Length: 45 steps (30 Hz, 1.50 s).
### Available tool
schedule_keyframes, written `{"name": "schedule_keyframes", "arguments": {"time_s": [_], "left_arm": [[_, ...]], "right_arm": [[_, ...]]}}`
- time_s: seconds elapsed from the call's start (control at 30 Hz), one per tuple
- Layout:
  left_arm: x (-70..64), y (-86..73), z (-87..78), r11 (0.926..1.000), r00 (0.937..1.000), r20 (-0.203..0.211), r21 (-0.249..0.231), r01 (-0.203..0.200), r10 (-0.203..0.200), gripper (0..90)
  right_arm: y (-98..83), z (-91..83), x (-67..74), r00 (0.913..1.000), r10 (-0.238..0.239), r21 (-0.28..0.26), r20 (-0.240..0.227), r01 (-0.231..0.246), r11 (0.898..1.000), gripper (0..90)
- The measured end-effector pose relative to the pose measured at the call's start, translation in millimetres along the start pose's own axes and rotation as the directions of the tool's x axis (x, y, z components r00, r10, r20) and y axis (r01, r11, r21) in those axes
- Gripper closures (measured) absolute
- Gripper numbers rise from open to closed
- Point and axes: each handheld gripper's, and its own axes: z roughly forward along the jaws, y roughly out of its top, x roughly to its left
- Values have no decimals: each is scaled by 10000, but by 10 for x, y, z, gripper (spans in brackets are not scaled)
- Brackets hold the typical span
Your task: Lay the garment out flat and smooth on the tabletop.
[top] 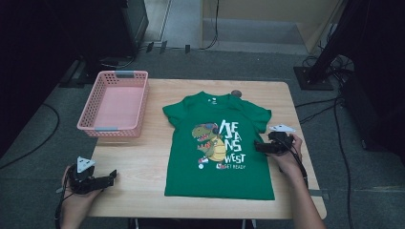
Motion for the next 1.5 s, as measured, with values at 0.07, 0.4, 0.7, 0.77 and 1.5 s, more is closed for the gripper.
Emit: {"name": "schedule_keyframes", "arguments": {"time_s": [0.07,0.4,0.7,0.77,1.5], "left_arm": [[0,0,0,10000,10000,-4,1,4,-4,0],[-3,7,6,10000,10000,-63,10,64,-64,0],[-3,9,8,10000,9999,-88,-3,96,-96,0],[-3,9,9,9999,9999,-96,-3,107,-107,0],[-1,11,10,9999,9998,-130,-3,142,-142,0]], "right_arm": [[32,-26,3,9997,176,-109,-155,-178,9998,0],[92,-158,-5,9988,424,-305,-251,-432,9986,0],[71,-259,6,9995,158,-280,-273,-166,9995,0],[62,-273,4,9995,138,-274,-290,-146,9995,0],[-173,-456,-87,9999,165,-189,-30,-165,9997,0]]}}
